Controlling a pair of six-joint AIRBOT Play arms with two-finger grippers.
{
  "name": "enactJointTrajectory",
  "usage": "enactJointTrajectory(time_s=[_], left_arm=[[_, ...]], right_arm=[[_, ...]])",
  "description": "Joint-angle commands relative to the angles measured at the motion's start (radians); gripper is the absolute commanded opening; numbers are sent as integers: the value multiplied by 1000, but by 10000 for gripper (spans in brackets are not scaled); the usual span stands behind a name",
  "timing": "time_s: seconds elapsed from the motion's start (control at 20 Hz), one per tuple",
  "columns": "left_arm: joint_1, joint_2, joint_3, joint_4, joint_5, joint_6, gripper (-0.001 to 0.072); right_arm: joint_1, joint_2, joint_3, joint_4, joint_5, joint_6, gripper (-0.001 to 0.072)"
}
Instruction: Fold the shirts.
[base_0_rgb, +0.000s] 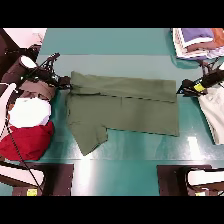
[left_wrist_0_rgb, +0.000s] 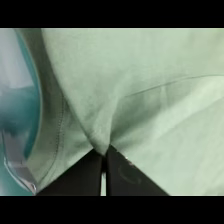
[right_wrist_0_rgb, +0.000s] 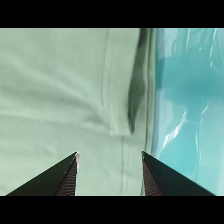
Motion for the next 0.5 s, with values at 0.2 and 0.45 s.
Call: enactJointTrajectory(time_s=[0.2,0.45], left_arm=[[-4,3,6,8,98,-42,55],[-4,3,6,17,170,-43,55]], right_arm=[[-14,63,17,1,38,0,452],[-8,64,16,0,37,0,452]])
